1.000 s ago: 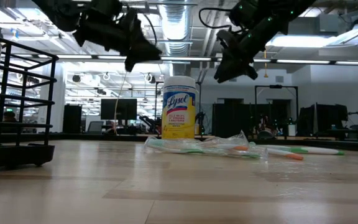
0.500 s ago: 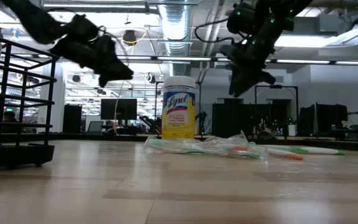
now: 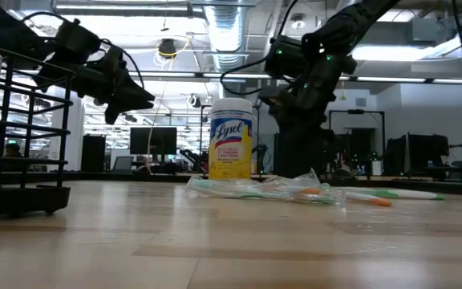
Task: Pick & Place toothbrushing station
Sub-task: Put the orange toothbrush into the black wire organizer bin
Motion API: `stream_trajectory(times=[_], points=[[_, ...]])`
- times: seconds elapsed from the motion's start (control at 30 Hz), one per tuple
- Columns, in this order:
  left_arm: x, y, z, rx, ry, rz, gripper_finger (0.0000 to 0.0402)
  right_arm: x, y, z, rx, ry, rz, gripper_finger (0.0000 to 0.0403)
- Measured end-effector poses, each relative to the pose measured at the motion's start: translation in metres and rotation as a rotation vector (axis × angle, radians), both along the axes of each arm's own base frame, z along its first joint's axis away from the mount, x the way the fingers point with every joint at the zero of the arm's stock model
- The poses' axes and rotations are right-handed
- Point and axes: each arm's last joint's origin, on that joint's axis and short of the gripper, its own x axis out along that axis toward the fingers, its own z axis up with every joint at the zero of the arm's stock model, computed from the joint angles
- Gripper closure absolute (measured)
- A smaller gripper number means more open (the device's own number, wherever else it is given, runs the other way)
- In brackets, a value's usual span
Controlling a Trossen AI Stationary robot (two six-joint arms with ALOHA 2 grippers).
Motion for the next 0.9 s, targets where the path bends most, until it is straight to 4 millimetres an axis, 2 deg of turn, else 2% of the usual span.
stream_trajectory(times=[0.23,0.4,0.63,0.9], points=[[-0.003,-0.003,0.003,-0.003,-0.026,0.019,0.0306,0.011,0.017,-0.017,0.06,0.012,0.032,0.0321],[-0.002,-0.003,0.003,-0.02,-0.031,0.022,0.0306,0.015,0.02,-0.016,0.065,-0.016,0.019,0.0321],[-0.002,-0.003,0.003,-0.022,-0.032,0.022,0.0306,0.014,0.012,-0.016,0.063,-0.023,-0.007,0.032],[-0.002,-0.003,0.003,-0.02,-0.033,0.021,0.0306,0.004,-0.003,0.0,0.028,-0.043,-0.058,0.029]])
